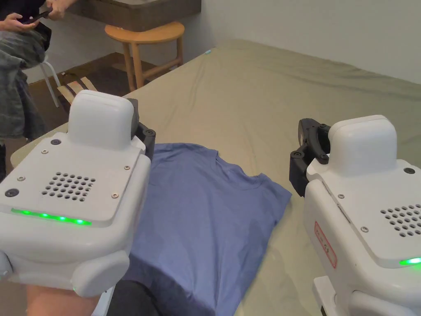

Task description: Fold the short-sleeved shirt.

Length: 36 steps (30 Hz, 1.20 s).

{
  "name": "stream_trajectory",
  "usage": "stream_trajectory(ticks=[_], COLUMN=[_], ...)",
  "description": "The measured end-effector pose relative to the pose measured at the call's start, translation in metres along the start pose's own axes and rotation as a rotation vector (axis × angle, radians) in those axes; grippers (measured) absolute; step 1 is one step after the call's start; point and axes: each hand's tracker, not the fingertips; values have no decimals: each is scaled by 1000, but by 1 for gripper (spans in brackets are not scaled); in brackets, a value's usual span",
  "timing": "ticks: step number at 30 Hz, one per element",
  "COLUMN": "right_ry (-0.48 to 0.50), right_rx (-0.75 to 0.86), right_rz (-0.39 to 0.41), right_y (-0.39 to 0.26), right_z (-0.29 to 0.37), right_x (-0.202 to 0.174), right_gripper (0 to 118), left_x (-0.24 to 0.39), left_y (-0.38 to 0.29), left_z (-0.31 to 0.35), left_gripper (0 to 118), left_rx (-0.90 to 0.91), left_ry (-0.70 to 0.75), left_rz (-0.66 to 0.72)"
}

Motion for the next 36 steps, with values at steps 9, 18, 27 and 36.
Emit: stream_trajectory(ticks=[9, 18, 27, 36], right_ry=[-57, -141, -178, -175], right_rx=[-119, -209, -270, -295], right_rz=[21, 25, -10, -7], right_y=[-34, -61, -80, -88], right_z=[-17, -36, -49, -49], right_x=[27, 64, 85, 84], right_gripper=[1, 1, 1, 1], left_x=[40, 90, 121, 122], left_y=[-95, -195, -241, -220], left_z=[-145, -274, -314, -290], left_gripper=[0, 67, 118, 40], left_rx=[-447, -862, -943, -820], left_ry=[-205, -286, -238, -284], left_rz=[46, 97, -30, -33])
